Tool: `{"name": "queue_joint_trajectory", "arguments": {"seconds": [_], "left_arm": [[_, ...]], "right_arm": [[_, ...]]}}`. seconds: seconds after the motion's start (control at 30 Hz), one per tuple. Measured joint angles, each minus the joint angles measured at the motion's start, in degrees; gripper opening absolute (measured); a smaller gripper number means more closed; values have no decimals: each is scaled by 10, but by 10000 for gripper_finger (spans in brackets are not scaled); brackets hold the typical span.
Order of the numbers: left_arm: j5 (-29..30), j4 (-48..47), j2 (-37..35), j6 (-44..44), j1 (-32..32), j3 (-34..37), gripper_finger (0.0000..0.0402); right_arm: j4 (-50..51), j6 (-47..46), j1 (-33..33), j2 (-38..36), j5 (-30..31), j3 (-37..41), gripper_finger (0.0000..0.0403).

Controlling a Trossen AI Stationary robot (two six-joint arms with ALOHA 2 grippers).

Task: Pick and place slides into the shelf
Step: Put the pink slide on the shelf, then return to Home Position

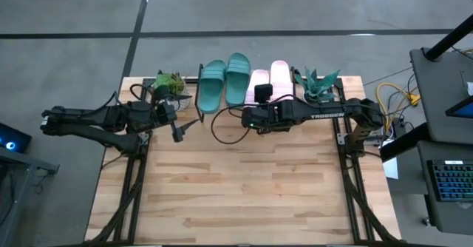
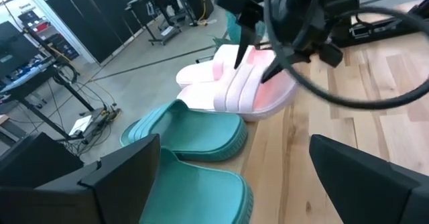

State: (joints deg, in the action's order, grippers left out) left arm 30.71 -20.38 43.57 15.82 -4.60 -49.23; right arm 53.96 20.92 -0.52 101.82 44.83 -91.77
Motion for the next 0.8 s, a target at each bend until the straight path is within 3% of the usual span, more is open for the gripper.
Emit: {"name": "queue_joint_trajectory", "arguments": {"seconds": [0.47, 0.57, 0.67, 0.8], "left_arm": [[-5, 3, 1, 14, 0, 0, 366], [-33, -4, -2, 12, 0, 0, 363], [-73, -12, -6, 6, 0, 0, 346], [-80, -41, -13, -8, -1, 0, 300]], "right_arm": [[16, -48, 11, -5, 2, -98, 230], [15, -81, 15, -21, -2, -112, 225], [10, -111, 21, -49, -13, -110, 217], [-6, -136, 24, -92, -62, -80, 207]]}}
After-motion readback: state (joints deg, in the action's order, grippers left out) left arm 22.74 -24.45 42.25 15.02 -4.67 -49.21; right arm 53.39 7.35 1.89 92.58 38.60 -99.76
